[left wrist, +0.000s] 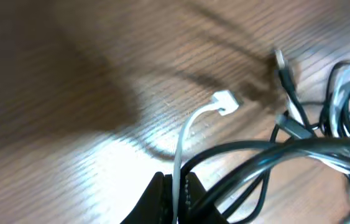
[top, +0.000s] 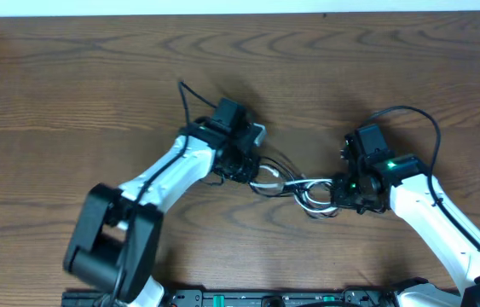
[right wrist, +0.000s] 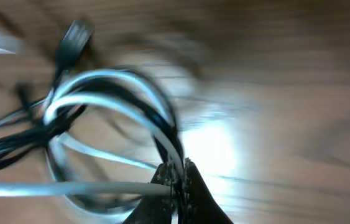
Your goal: Untangle cables
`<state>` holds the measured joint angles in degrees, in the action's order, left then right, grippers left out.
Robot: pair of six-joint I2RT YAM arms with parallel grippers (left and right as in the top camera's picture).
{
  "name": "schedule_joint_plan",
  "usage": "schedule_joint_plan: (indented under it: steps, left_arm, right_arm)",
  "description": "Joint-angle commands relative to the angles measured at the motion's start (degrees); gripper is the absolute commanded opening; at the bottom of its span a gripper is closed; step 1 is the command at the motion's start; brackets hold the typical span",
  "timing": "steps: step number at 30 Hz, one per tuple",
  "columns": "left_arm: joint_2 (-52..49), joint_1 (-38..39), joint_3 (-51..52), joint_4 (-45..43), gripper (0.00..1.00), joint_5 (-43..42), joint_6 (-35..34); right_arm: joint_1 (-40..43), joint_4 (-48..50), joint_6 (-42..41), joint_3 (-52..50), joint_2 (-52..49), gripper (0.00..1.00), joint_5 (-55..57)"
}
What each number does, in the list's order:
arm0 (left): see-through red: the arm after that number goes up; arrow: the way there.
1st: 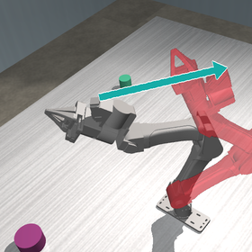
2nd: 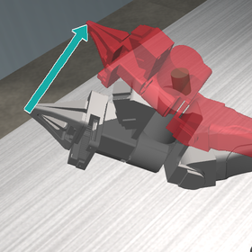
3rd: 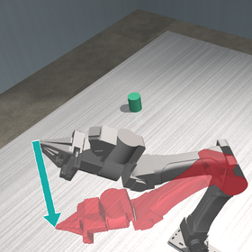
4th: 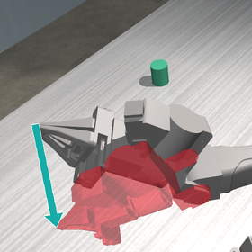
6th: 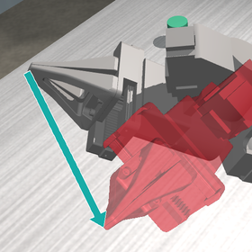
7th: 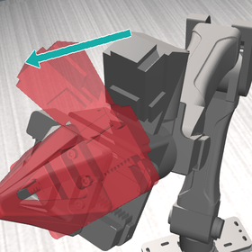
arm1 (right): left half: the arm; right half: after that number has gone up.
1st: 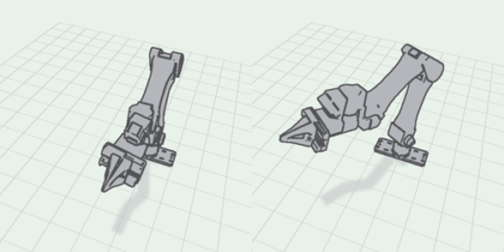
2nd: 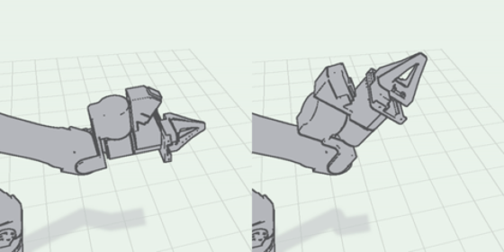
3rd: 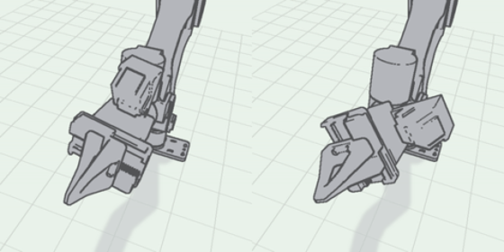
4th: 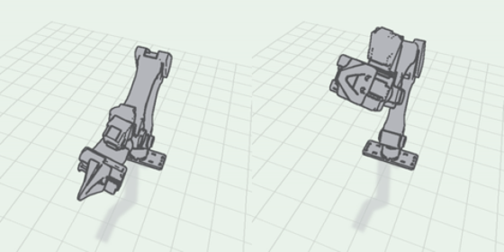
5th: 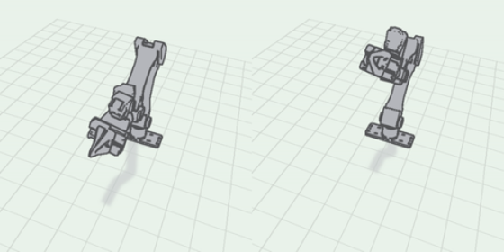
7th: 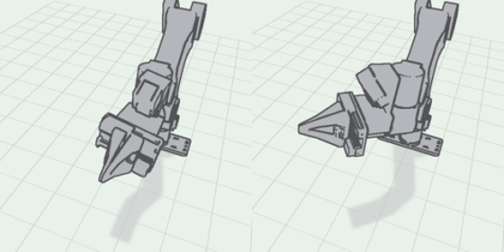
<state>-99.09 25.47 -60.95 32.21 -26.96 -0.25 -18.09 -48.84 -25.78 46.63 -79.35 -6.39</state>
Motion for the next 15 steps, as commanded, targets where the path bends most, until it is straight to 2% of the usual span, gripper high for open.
schedule_joint_plan:
  steps: [1,6,11,12,14,15]
  left_arm:
    - [4.2,-2.97,-0.04,1.07,0.08,1.53,-1.73]
    - [9.2,-5.6,-0.04,0.5,0.07,0.07,-6.27]
    - [12.85,-6.21,-0.04,-2.49,0.08,-8.11,-8.26]
    - [13.16,-6.14,-0.04,-3.1,0.1,-9.88,-8.24]
    - [13.29,-6.05,-0.04,-3.65,0.38,-11.69,-8.26]
    - [13.29,-6.05,-0.02,-3.48,0.45,-11.58,-8.24]
  right_arm:
    - [2.08,-1.31,-4.0,-0.09,0.04,0.01,11.43]
    - [3.91,-1.4,-3.98,-0.09,0.07,0.01,11.34]
    - [3.93,-1.33,-3.85,-0.09,0.07,0.01,10.23]
    - [3.89,-1.36,-3.72,-0.09,0.07,0.01,10.05]
    - [3.89,-1.31,-3.72,-0.09,0.07,0.01,9.6]
    - [3.89,-1.31,-3.69,-0.09,0.04,0.01,9.33]
